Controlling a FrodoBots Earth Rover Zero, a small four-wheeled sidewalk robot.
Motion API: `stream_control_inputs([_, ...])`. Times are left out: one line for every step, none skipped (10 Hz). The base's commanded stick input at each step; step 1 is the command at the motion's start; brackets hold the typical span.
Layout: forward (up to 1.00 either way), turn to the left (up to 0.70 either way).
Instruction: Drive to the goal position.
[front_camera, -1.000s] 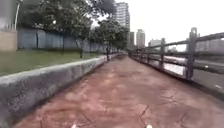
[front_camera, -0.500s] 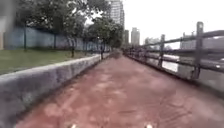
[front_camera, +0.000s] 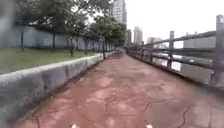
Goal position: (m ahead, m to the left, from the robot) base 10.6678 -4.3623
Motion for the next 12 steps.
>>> stream_control_inputs([0.85, 0.02])
stream_control_inputs([0.85, 0.02])
stream_control_inputs([0.85, 0.02])
stream_control_inputs([0.85, 0.02])
stream_control_inputs([0.85, 0.02])
stream_control_inputs([0.85, 0.02])
stream_control_inputs([0.85, 0.02])
stream_control_inputs([0.85, 0.02])
stream_control_inputs([0.85, 0.02])
stream_control_inputs([0.85, 0.02])
stream_control_inputs([0.85, 0.02])
stream_control_inputs([0.85, 0.02])
